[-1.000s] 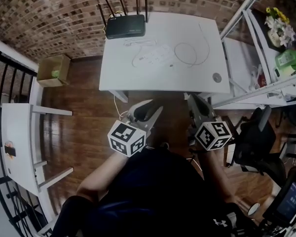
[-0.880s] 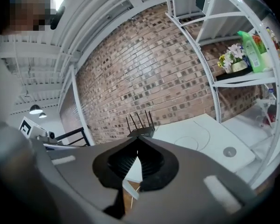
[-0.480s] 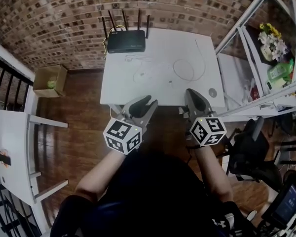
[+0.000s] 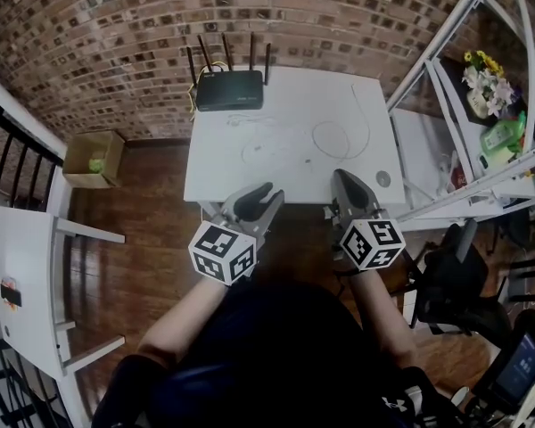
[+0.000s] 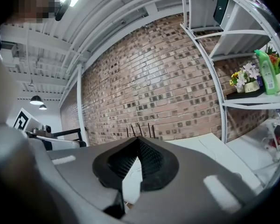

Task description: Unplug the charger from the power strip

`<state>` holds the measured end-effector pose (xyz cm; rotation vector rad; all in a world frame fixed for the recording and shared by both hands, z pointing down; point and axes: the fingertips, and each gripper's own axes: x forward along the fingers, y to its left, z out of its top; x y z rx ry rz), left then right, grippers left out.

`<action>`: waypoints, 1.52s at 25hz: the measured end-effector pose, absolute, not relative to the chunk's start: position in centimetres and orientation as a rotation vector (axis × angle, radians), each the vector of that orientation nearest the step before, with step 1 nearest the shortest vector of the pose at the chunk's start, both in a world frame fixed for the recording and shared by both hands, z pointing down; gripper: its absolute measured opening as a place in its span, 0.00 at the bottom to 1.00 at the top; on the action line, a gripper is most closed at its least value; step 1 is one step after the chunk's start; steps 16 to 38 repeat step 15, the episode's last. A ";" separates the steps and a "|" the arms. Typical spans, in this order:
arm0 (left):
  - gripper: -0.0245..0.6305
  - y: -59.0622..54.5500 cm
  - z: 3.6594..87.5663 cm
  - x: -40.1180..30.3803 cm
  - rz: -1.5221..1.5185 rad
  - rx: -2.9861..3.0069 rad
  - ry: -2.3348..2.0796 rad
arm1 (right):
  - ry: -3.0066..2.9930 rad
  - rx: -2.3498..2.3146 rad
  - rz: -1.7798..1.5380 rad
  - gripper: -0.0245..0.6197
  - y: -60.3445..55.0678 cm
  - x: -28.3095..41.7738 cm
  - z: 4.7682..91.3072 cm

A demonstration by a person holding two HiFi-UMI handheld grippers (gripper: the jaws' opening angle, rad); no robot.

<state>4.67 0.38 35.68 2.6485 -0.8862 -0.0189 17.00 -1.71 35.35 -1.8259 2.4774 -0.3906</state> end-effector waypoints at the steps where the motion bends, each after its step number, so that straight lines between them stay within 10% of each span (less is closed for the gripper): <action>1: 0.20 0.4 35.7 4.7 -0.017 2.649 -0.886 | 2.475 -1.827 -0.392 0.05 -1.6 17.1 35.3; 38: 0.20 0.6 35.2 4.9 -0.013 2.669 -0.879 | 2.482 -1.825 -0.375 0.05 -1.6 17.1 34.9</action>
